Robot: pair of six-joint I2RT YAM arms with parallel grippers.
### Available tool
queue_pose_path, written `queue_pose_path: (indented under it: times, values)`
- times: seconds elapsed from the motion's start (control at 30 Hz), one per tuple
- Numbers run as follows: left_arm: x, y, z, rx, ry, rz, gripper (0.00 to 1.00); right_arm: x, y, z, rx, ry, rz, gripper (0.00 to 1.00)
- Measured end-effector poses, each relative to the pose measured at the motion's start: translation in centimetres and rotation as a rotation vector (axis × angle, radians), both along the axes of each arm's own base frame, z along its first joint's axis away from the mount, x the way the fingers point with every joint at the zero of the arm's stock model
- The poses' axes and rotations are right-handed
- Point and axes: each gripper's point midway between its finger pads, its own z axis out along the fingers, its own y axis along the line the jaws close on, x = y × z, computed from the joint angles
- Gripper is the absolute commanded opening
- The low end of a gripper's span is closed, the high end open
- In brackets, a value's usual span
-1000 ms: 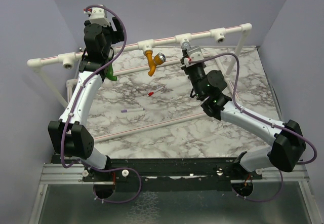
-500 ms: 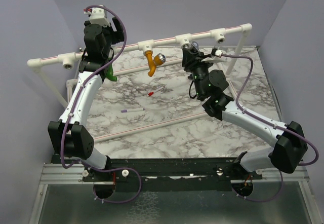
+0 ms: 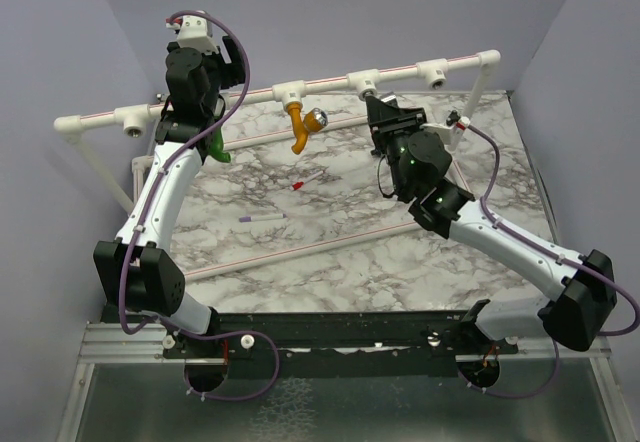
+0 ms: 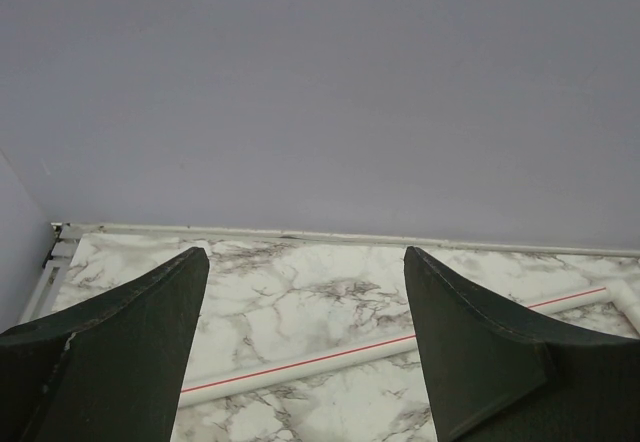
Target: Install the water faucets
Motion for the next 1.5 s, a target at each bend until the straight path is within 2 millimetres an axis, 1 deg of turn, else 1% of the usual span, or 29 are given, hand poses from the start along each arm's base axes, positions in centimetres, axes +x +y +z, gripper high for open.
queue_pose_path:
  times: [0.13,0.23,0.37,0.43,0.53,0.67,0.8,0.87,0.97,1.17,1.33,1.5]
  values:
    - [0.0,0.0,0.0,0.000,0.000,0.000,0.80,0.0,0.2,-0.1,0.095,0.028,0.016,0.00]
    - [0.0,0.0,0.0,0.000,0.000,0.000,0.80,0.0,0.2,-0.1,0.129,0.038,0.021,0.00]
    - [0.0,0.0,0.0,0.000,0.000,0.000,0.80,0.0,0.2,-0.1,0.135,0.040,0.021,0.00]
    - [0.0,0.0,0.0,0.000,0.000,0.000,0.80,-0.1,0.2,-0.1,0.132,0.039,0.021,0.02]
    - [0.0,0.0,0.0,0.000,0.000,-0.001,0.80,-0.1,0.1,-0.1,0.118,0.038,0.019,0.11]
    - [0.0,0.0,0.0,0.000,0.000,-0.003,0.80,-0.2,-0.1,0.0,0.100,0.036,0.017,0.27]
    - [0.0,-0.1,0.0,0.000,0.000,-0.003,0.80,-0.4,-0.3,0.0,0.074,0.031,0.015,0.49]
    - [0.1,0.0,-0.1,0.000,-0.001,-0.003,0.80,-0.9,-0.3,-0.3,0.050,0.036,0.021,0.58]
    - [0.3,0.0,-0.1,-0.001,-0.004,0.000,0.80,-1.5,-0.5,-0.5,0.024,0.034,0.026,0.66]
    - [0.3,0.0,-0.1,-0.001,-0.005,0.000,0.80,-1.9,-0.8,-0.7,-0.017,0.028,0.025,0.71]
    - [0.3,0.0,-0.1,-0.001,-0.004,0.000,0.80,-2.4,-1.4,0.0,-0.053,0.008,0.020,0.72]
    - [0.3,0.0,-0.1,-0.001,-0.005,0.000,0.80,-3.1,-2.2,0.7,-0.148,-0.029,0.018,0.72]
